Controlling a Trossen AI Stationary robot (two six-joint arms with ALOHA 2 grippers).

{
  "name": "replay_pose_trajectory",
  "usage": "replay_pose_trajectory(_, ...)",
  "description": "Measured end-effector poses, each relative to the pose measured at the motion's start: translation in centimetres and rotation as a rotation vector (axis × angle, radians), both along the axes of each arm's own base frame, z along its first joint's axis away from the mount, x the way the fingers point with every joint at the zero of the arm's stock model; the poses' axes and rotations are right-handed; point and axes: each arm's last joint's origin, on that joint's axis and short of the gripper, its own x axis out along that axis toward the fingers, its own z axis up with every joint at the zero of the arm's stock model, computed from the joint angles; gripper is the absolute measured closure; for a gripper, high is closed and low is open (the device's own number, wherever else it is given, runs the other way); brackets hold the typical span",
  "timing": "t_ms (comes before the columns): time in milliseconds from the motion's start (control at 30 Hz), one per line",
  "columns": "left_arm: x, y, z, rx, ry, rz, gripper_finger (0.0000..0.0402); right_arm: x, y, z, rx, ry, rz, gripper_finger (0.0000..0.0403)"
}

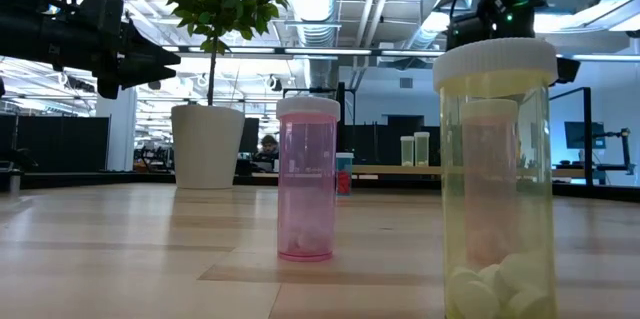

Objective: Pick and place medicine bottles onto shelf by color
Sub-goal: Put the orange pill bottle on the shelf

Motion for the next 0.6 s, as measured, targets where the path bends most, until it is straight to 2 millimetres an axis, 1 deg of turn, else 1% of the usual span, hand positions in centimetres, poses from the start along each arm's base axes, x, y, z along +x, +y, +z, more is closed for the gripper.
replay_pose_trajectory(267, 0.00, 0.00, -0.01, 0.000, 0.000, 0.000, 0.0220, -0.21, -0.52, -0.24, -0.024, 0.037, -0.021, 0.0178)
replay_pose_trajectory(600, 0.00, 0.00, 0.00, 0.000, 0.000, 0.000, 0.0220, -0.52, -0.88, -0.25, -0.030, 0.041, -0.042, 0.0178)
